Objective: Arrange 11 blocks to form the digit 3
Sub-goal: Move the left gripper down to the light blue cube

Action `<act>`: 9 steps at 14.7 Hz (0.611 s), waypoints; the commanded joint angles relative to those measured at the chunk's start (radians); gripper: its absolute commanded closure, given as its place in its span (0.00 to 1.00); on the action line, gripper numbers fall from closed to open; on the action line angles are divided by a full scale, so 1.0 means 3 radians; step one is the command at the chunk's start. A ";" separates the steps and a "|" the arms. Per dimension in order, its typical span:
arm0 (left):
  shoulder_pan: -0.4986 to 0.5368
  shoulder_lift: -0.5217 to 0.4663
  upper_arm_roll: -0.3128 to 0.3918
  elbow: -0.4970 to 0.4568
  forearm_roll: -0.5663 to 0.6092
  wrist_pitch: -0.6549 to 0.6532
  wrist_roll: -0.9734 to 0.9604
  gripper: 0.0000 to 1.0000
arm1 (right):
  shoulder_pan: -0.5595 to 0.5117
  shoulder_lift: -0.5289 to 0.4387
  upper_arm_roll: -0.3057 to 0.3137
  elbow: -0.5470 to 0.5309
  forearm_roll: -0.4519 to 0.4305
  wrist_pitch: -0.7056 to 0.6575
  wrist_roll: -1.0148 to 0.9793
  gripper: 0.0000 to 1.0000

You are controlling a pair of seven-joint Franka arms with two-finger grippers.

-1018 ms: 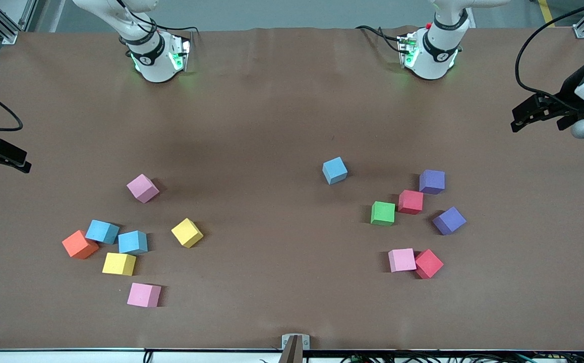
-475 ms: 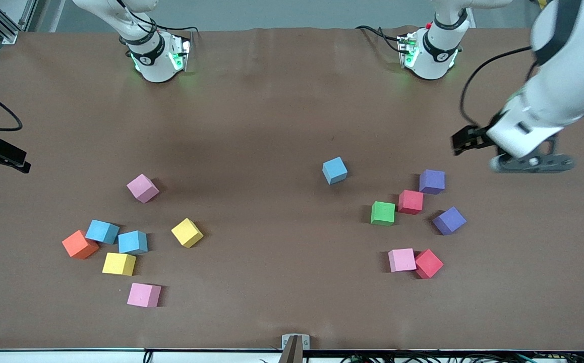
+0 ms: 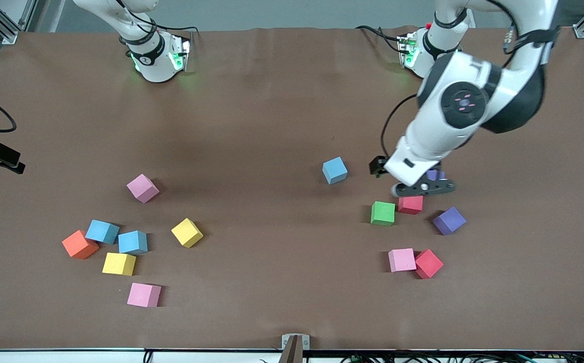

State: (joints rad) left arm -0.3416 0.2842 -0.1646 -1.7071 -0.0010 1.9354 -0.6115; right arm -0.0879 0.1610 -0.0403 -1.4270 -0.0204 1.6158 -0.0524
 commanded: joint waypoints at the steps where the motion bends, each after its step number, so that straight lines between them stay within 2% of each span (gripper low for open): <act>1: -0.0246 0.0019 0.0022 -0.0337 0.0029 0.0394 -0.0612 0.00 | -0.0126 0.0072 0.0037 -0.0034 0.0058 0.0029 0.0006 0.00; 5: -0.0457 0.0192 0.0022 -0.0639 0.0029 0.0880 -0.1131 0.00 | 0.0037 0.0301 0.0063 -0.0034 0.0047 -0.0109 0.0001 0.00; 9: -0.0615 0.0468 0.0022 -0.0660 0.0029 0.1161 -0.1581 0.00 | 0.0114 0.0506 0.0063 -0.0029 0.0053 -0.0125 -0.0040 0.00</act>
State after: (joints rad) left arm -0.5094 0.3979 -0.1643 -1.9038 -0.0007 2.2393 -1.0217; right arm -0.0610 0.2923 -0.0206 -1.4379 -0.0192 1.5894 -0.0568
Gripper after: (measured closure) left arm 0.000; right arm 0.000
